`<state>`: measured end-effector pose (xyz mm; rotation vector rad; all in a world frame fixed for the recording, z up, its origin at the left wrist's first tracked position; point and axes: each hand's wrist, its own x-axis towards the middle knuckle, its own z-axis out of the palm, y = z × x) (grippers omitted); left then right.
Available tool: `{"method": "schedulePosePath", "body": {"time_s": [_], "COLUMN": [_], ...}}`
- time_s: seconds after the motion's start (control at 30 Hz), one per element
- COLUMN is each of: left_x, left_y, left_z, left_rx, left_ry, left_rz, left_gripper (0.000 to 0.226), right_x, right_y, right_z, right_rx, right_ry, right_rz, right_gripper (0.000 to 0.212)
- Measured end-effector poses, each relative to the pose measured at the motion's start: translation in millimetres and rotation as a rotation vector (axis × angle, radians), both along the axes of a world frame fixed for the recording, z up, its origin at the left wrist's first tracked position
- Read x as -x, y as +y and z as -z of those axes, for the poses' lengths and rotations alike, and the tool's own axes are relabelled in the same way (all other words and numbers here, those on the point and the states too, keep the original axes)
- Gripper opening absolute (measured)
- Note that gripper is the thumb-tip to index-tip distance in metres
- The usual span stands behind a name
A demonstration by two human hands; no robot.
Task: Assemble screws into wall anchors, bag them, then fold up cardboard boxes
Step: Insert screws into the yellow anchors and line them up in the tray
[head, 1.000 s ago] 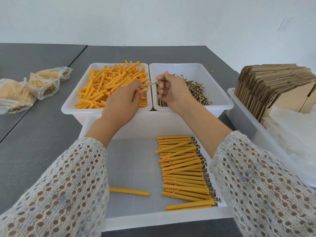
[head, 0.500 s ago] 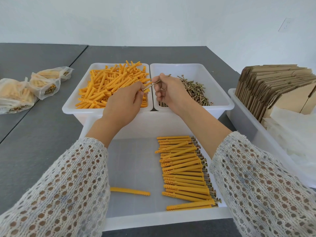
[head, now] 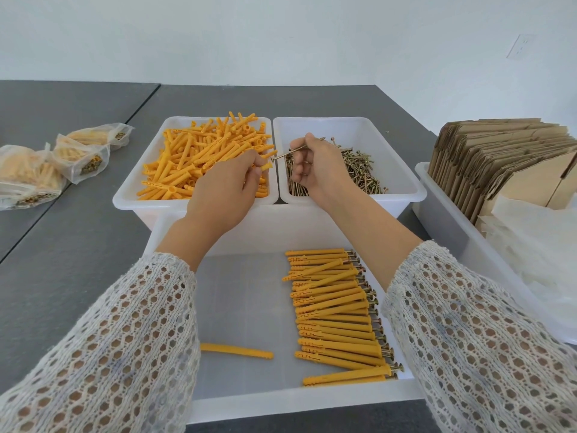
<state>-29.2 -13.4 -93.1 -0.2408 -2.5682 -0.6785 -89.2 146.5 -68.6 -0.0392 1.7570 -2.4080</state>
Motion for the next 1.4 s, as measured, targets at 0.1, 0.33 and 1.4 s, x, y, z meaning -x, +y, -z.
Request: {"method": "schedulePosePath", "body": {"time_s": [0.1,0.33,1.4], "left_x": [-0.5,-1.3,-1.3], "left_y": [0.2,0.7,-0.1], "left_z": [-0.5,-1.1,-0.3], "left_rx": [-0.005,-0.009,0.007], "left_ry": [-0.004,-0.009,-0.002], "left_rz": [0.000,-0.015,-0.023], "left_gripper": [0.020,0.020,0.019], "right_x": [1.6,-1.0,-2.5], "right_y": [1.8,0.8,-0.2], "right_z": [0.7,-0.4,1.1], "right_rx": [0.030,-0.067,-0.104], "right_ry": [-0.024,0.015,0.069], "right_rz": [0.027,-0.093,-0.082], "right_gripper": [0.040,0.039,0.039]}}
